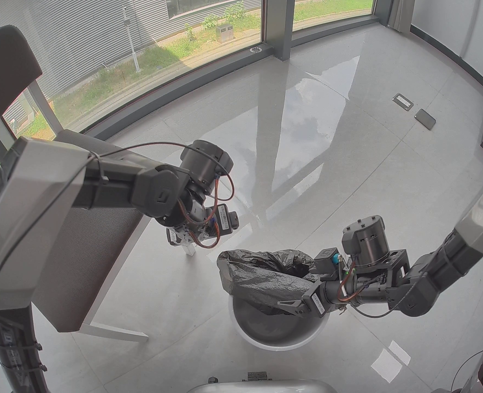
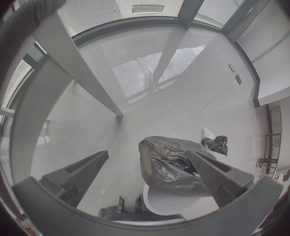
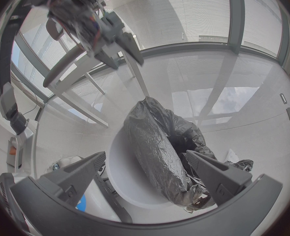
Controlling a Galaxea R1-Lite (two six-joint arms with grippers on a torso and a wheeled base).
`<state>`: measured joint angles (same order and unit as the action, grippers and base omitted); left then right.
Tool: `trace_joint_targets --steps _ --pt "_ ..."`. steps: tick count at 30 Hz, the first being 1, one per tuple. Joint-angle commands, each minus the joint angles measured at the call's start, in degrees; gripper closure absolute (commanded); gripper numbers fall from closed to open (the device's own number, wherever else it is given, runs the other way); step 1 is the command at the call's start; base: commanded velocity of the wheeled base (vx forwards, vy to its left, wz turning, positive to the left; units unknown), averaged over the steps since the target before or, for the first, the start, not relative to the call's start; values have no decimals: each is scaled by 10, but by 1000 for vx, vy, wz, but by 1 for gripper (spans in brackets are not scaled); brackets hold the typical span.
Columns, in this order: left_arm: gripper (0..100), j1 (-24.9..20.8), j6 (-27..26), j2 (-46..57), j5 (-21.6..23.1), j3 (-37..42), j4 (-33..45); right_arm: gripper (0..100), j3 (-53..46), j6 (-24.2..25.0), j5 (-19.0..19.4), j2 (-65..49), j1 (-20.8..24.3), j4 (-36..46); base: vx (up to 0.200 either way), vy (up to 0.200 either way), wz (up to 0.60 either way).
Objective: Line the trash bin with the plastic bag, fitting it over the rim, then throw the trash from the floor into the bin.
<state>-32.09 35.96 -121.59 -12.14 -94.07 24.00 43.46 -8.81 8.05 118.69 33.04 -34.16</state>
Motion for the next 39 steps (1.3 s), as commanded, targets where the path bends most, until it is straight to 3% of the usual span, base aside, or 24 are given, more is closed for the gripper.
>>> trace_joint_targets --steps 1,7,8,19,31,39 --pt "0 -1 -1 74 0 1 15 0 44 -9 0 83 -16 -7 0 0 0" --pt "0 -2 -3 108 -1 3 23 0 79 -9 1 123 -19 -5 0 0 0" --pt "0 -2 -4 113 -1 8 23 100 79 -10 0 124 -17 -5 0 0 0" --pt "0 -4 -25 145 -8 57 12 100 43 -7 0 105 26 -6 0 0 0" --pt "0 -6 -24 155 -11 74 12 100 1 36 -2 77 150 -8 0 0 0" --pt "0 -9 -24 156 -12 74 12 100 -18 32 -3 83 159 -8 0 0 0"
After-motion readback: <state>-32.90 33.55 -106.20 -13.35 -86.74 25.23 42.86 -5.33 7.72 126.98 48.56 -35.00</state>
